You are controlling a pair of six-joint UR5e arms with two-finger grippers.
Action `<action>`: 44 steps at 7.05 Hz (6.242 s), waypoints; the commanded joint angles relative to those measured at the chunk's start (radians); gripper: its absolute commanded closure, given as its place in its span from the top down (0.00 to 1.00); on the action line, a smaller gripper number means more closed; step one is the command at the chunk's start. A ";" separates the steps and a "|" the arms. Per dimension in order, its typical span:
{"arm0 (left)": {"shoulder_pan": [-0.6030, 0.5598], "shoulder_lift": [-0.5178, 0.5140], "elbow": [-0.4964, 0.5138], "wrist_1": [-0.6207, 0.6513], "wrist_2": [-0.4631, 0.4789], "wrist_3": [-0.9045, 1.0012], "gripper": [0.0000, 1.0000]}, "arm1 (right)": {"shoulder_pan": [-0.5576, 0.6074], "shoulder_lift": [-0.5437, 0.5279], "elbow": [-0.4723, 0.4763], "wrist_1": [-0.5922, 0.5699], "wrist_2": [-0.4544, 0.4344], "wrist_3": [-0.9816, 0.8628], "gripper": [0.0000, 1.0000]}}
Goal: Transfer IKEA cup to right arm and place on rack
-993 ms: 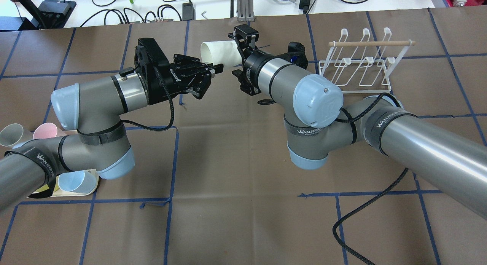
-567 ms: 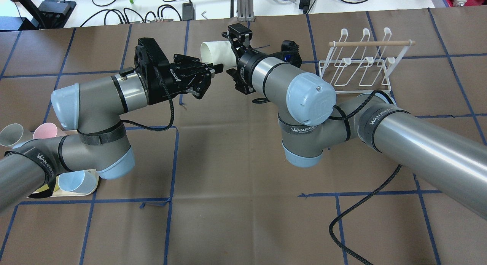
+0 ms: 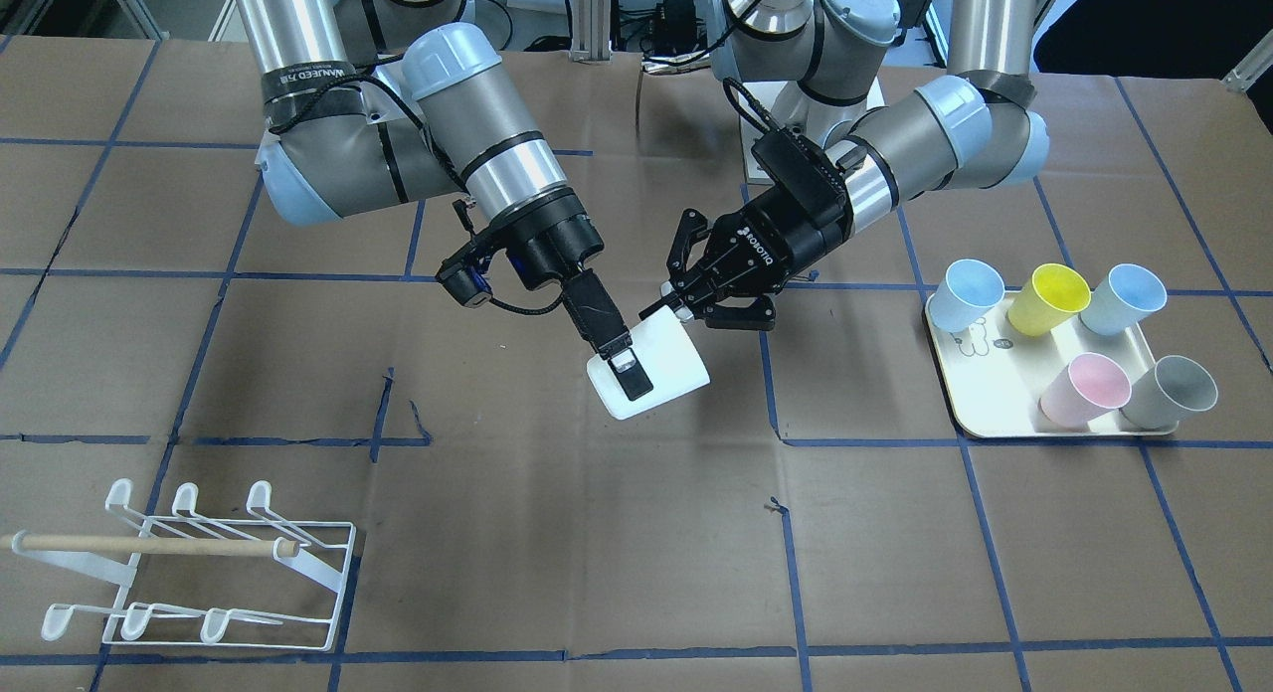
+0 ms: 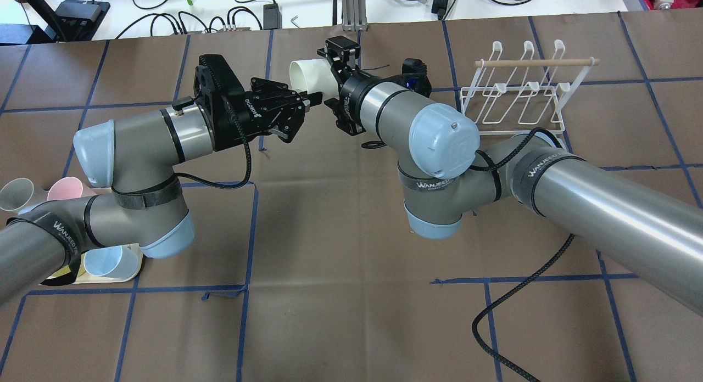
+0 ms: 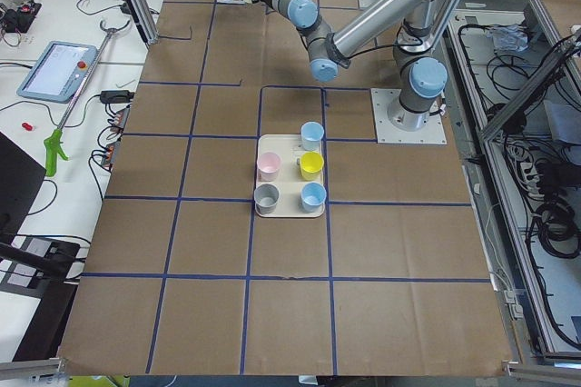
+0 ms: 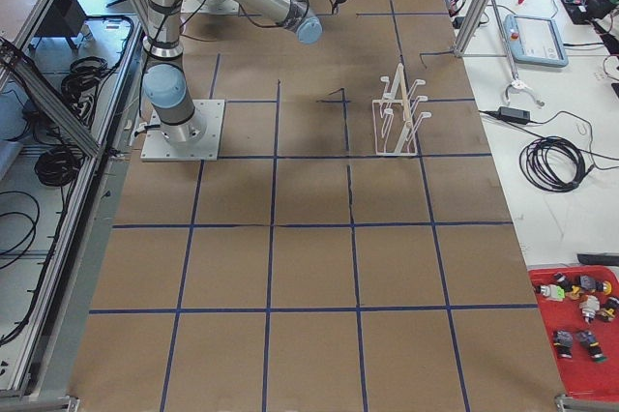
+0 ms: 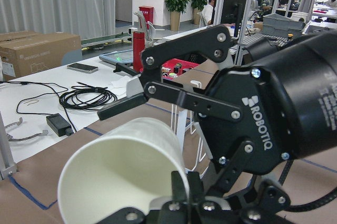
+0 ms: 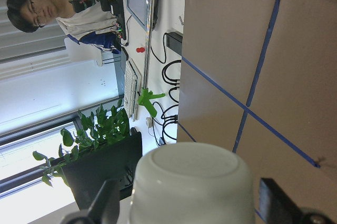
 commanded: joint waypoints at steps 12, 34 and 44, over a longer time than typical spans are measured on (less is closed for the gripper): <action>0.014 0.034 0.005 -0.004 0.002 0.000 0.98 | -0.001 0.001 -0.003 -0.003 0.008 -0.010 0.38; -0.008 0.205 0.594 -1.710 1.039 -0.502 0.99 | -0.447 0.274 -0.122 -0.275 -0.163 -1.681 0.09; 0.485 0.471 0.183 -1.626 1.081 0.115 0.98 | -0.432 0.124 -0.108 -0.190 -0.164 -1.672 1.00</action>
